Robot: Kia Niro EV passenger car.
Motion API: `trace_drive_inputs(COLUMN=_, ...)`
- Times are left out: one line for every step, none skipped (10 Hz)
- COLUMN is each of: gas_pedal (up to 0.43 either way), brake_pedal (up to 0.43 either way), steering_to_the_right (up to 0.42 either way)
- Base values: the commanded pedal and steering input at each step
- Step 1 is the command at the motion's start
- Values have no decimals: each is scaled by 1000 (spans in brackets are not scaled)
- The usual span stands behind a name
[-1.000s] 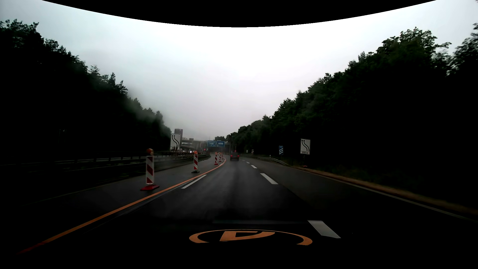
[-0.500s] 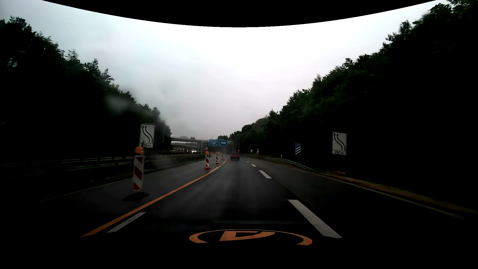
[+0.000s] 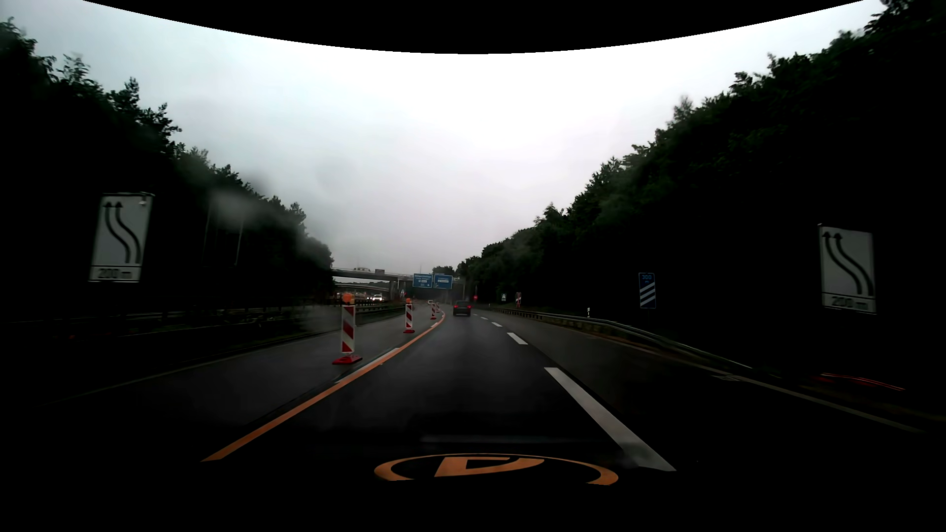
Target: Follow the waypoints while adhering to traffic rules and regulations
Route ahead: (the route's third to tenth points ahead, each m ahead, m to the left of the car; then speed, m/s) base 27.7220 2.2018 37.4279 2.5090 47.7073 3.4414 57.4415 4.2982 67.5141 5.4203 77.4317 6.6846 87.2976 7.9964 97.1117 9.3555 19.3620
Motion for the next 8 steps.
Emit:
trace_drive_inputs(gas_pedal=98, brake_pedal=0, steering_to_the_right=-1)
trace_drive_inputs(gas_pedal=98, brake_pedal=0, steering_to_the_right=-1)
trace_drive_inputs(gas_pedal=98, brake_pedal=0, steering_to_the_right=-1)
trace_drive_inputs(gas_pedal=98, brake_pedal=0, steering_to_the_right=0)
trace_drive_inputs(gas_pedal=98, brake_pedal=0, steering_to_the_right=0)
trace_drive_inputs(gas_pedal=98, brake_pedal=0, steering_to_the_right=0)
trace_drive_inputs(gas_pedal=98, brake_pedal=0, steering_to_the_right=0)
trace_drive_inputs(gas_pedal=98, brake_pedal=0, steering_to_the_right=-1)
